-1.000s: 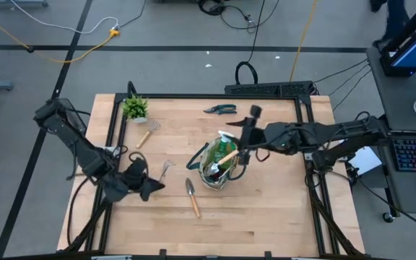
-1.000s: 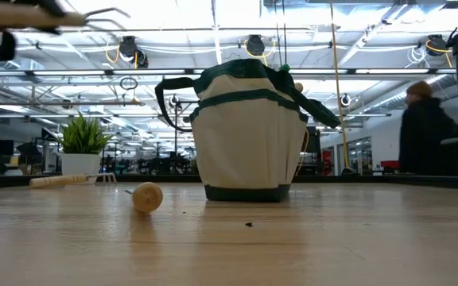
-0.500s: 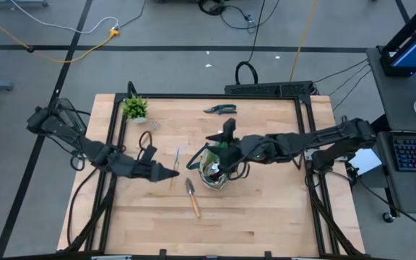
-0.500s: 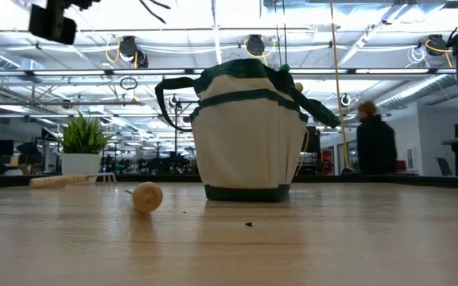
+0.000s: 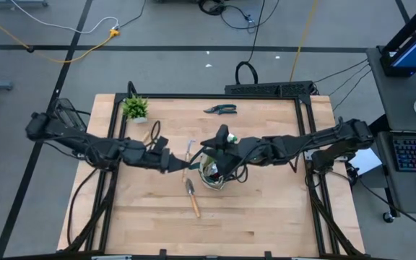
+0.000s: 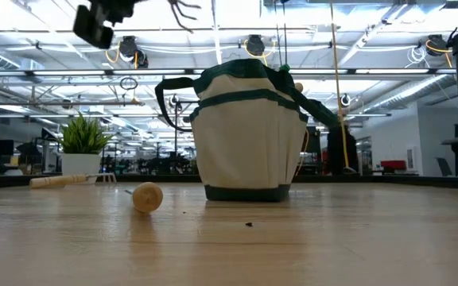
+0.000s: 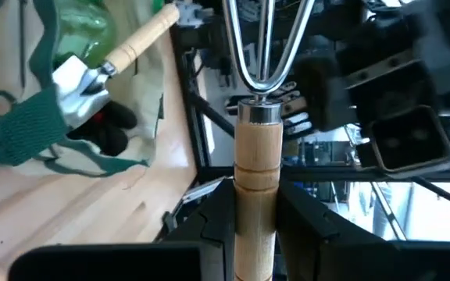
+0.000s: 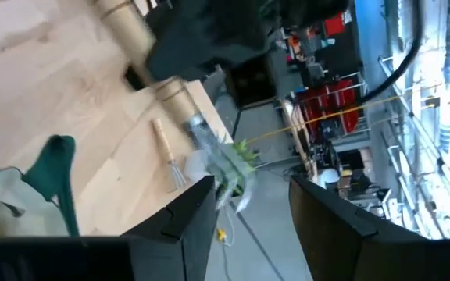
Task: Pick & Place Garden tools in Gardening bag
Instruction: Put the bottom brown hand rake into the gardening bag
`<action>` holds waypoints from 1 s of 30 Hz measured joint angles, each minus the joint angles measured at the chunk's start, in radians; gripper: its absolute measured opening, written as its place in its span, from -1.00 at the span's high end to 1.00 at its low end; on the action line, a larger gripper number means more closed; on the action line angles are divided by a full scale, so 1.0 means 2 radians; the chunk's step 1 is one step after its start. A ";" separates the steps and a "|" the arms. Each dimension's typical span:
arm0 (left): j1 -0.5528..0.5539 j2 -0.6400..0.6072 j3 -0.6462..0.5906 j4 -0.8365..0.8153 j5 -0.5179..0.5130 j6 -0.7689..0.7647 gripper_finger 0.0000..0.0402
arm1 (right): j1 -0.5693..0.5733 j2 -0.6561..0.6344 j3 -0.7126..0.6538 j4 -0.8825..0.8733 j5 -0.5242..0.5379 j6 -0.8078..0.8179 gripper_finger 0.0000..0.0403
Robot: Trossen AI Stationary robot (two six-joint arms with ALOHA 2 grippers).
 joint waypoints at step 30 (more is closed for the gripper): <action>0.106 0.137 0.115 0.061 0.177 -0.034 0.67 | -0.011 0.000 0.000 -0.053 0.002 -0.005 0.23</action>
